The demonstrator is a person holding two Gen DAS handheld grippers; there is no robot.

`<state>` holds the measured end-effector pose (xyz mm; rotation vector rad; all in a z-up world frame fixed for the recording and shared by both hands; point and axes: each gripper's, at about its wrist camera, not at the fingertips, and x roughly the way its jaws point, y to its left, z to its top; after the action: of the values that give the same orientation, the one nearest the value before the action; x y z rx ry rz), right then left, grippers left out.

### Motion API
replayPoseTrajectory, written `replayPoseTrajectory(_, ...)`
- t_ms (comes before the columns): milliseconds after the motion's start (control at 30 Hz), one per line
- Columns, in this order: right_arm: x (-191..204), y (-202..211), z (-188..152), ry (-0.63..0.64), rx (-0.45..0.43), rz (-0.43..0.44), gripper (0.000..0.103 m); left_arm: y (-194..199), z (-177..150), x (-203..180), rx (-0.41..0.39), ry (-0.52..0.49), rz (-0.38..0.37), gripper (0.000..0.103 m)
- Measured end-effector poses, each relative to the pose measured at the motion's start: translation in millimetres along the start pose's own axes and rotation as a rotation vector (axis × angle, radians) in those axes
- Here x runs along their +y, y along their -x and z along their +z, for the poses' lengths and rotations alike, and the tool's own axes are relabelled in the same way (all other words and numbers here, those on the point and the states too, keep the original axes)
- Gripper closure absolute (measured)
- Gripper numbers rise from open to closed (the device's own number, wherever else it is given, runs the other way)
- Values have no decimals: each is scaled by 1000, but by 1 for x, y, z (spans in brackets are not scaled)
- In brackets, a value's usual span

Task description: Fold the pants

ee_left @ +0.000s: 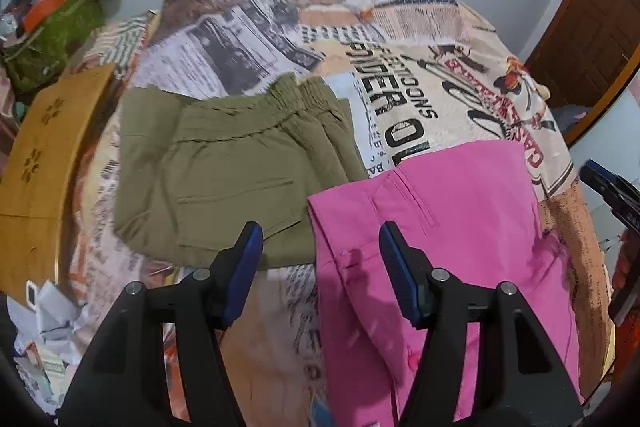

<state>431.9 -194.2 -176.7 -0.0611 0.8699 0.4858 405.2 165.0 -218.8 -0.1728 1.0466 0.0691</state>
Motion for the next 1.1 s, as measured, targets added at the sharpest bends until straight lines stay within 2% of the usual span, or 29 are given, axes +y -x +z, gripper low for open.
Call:
replayPoseTrajectory(200, -13, -52, 5, -24, 71, 16, 56, -39, 6, -4, 52, -16, -23, 43)
replayPoseTrajectory(300, -18, -71, 8, -42, 92, 36, 56, -57, 8, 2, 82, 17, -61, 43)
replayPoseTrajectory(467, -20, -91, 11, -47, 95, 62, 56, -70, 11, 2, 93, 50, -119, 43)
replayPoseTrajectory(633, -22, -95, 10, -67, 71, 86, 57, -81, 13, -6, 115, 40, -132, 43)
replayPoseTrajectory(667, -21, -98, 11, -69, 74, 96, 61, -83, 13, -9, 115, 34, -124, 43)
replayPoseTrajectory(733, -20, -98, 10, -73, 72, 102, 75, -84, 13, -13, 109, 20, -108, 47)
replayPoseTrajectory(800, -19, -97, 9, -69, 72, 109, 94, -82, 13, -17, 106, 8, -115, 65)
replayPoseTrajectory(967, -13, -90, 13, -61, 46, 80, 98, -64, 14, -34, 55, -77, -49, 86)
replayPoseTrajectory(1100, -13, -63, 24, -88, -33, 80, 99, -37, 16, -42, -19, -132, -10, 88)
